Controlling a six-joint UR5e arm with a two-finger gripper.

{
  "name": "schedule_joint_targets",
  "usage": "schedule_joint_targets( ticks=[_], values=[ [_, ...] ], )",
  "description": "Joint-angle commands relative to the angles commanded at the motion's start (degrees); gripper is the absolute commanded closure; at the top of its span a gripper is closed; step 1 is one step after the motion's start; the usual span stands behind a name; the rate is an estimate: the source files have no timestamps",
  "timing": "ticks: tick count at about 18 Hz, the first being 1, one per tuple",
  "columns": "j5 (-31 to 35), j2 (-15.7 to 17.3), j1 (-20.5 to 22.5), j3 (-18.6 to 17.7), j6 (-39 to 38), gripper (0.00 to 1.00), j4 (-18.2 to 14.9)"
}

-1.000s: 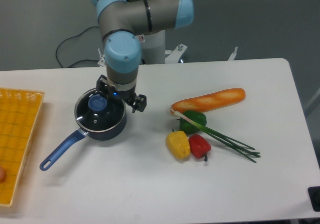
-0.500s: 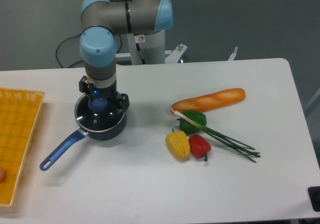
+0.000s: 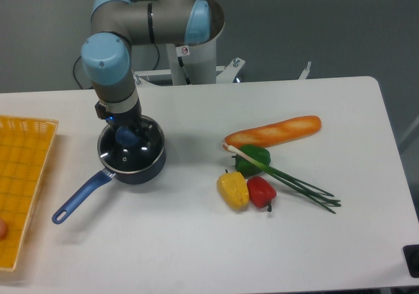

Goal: Open the lid
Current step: 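Lower the gripper onto the lid knob and close on it, then hold the lid knob firmly in the closed gripper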

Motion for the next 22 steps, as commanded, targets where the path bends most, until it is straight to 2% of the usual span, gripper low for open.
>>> schedule_joint_targets(
  ticks=[5,22],
  values=[
    [0.0,-1.0,-0.8,-0.3,0.0,0.0,0.1],
    [-0.7,-0.9,-0.9,-1.9,0.4,0.0,0.1]
  ],
)
